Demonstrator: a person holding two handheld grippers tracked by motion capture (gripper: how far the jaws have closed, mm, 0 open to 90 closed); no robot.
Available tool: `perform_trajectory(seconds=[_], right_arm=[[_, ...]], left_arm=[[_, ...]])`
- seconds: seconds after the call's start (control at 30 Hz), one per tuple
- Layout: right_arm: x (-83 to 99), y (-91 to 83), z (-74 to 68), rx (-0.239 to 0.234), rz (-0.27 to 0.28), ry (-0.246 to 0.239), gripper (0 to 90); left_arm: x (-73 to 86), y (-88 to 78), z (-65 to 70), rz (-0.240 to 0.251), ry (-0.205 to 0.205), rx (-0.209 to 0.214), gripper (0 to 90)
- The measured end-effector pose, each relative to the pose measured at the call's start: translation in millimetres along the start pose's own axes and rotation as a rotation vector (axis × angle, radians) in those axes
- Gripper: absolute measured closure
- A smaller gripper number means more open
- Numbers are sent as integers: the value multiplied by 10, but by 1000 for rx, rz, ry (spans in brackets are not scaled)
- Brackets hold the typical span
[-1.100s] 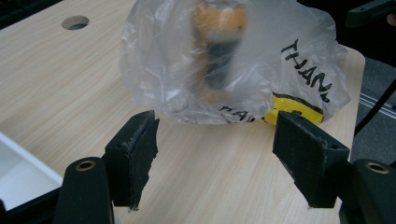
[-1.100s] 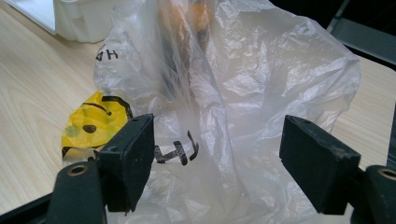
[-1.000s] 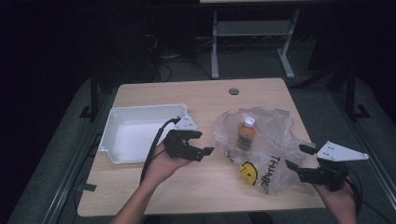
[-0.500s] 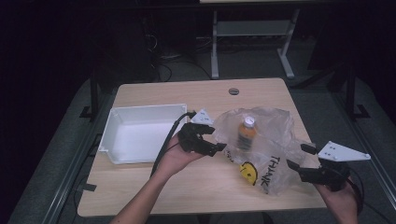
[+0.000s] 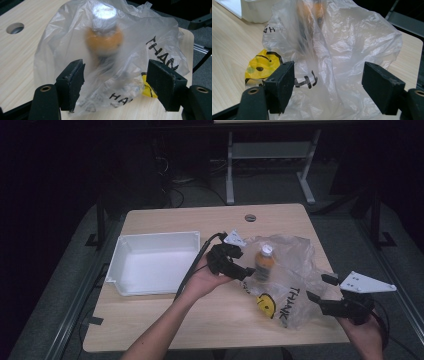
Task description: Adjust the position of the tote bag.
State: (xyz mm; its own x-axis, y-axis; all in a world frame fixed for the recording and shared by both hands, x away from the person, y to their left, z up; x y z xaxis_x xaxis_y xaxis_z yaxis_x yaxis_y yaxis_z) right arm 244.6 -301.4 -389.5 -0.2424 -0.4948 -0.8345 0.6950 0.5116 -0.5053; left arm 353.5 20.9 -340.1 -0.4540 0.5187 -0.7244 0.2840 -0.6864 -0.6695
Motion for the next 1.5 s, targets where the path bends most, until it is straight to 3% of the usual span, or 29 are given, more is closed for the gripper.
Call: perform_trajectory(seconds=[0.17, 0.2, 0.23, 0.5, 0.7, 0.97, 1.13, 1.5], right_arm=[[-8, -3, -10, 0, 0, 1, 259], [-8, -7, -9, 1, 0, 0, 259], [-8, -7, -9, 1, 0, 0, 259], [1, -34, 1, 9, 10, 7, 259], [1, -38, 11, 9, 11, 6, 259], [6, -38, 17, 12, 11, 6, 260], [7, -36, 17, 11, 12, 6, 260], [17, -49, 26, 14, 13, 7, 260]], left_arm=[[-52, 79, -17, -10, 0, -2, 299], [-63, 102, -14, -6, -16, -1, 298], [-78, 115, -27, -9, -2, -4, 298], [-144, 231, -19, -21, -14, -3, 301], [-204, 304, -50, -39, 2, -11, 301], [-216, 418, -85, -54, -25, 0, 318], [-228, 466, -108, -54, -39, 18, 351], [-235, 493, -118, -59, -27, 26, 441]])
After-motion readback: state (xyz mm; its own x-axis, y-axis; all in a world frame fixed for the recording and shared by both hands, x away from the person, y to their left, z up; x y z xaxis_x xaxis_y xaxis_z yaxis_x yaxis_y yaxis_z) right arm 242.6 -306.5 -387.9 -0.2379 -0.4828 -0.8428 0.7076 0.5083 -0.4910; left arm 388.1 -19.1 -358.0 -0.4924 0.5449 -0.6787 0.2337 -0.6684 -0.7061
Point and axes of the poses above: each handheld gripper's, and its own axes: y roughly forward along the jaws, x roughly out of its underside, z roughly to its right, the point moved 1 cm from there along y, roughly forward along the jaws, and after that the axes turned 9 degrees about -y, right-handed, at the moved point
